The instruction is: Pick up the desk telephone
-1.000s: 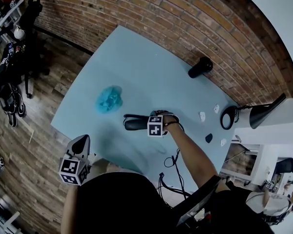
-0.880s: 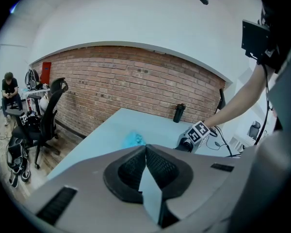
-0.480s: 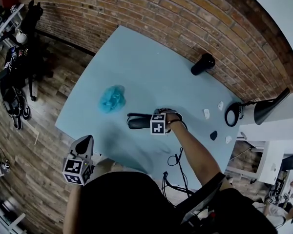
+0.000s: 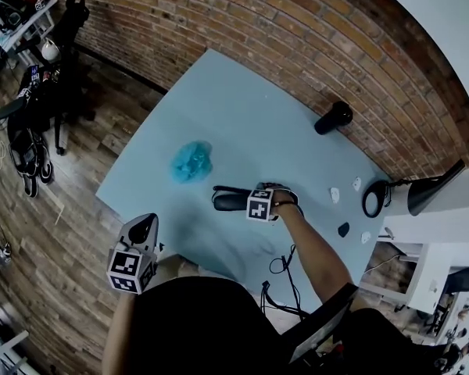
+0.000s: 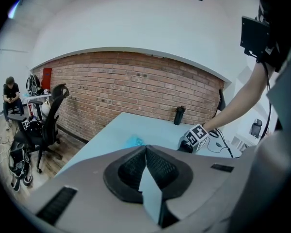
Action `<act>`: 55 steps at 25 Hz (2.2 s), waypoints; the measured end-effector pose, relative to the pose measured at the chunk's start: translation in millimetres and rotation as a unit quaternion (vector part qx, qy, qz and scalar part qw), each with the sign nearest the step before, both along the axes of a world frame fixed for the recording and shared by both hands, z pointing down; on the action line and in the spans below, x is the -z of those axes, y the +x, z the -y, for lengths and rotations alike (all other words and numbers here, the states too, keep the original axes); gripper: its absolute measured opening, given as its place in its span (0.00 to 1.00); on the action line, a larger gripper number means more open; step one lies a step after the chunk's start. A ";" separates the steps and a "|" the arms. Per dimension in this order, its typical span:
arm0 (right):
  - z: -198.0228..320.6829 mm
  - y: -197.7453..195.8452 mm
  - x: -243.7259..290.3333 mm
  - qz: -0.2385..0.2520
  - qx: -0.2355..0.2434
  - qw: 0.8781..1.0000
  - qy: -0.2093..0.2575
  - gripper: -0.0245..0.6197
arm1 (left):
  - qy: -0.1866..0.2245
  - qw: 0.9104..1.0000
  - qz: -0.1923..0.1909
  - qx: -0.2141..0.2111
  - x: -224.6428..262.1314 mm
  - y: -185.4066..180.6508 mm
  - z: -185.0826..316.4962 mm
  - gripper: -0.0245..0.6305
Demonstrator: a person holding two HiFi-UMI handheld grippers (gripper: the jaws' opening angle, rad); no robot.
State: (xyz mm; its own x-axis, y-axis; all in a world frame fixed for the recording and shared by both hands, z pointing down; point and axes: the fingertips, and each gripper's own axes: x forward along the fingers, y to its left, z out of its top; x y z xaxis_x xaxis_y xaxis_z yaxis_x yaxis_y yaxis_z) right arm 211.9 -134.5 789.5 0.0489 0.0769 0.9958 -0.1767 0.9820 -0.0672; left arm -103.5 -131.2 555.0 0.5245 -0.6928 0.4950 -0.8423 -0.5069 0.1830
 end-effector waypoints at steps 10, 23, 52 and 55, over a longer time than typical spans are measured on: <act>2.8 0.5 2.9 -0.012 -0.020 0.999 0.035 0.52 | -0.009 1.000 0.020 -0.005 -11.9 -6.0 -8.3 0.07; -0.2 1.7 5.6 -0.012 -0.031 0.997 0.067 0.50 | -0.014 0.999 0.016 -0.024 -15.6 -0.8 -10.4 0.07; -17.9 4.4 16.3 0.056 -0.105 0.983 0.140 0.49 | -0.035 0.997 0.015 -0.062 -21.3 11.6 -3.6 0.07; -26.9 -4.5 17.6 0.078 -0.125 0.981 0.129 0.49 | -0.037 0.997 0.014 -0.069 -20.7 13.7 -1.1 0.07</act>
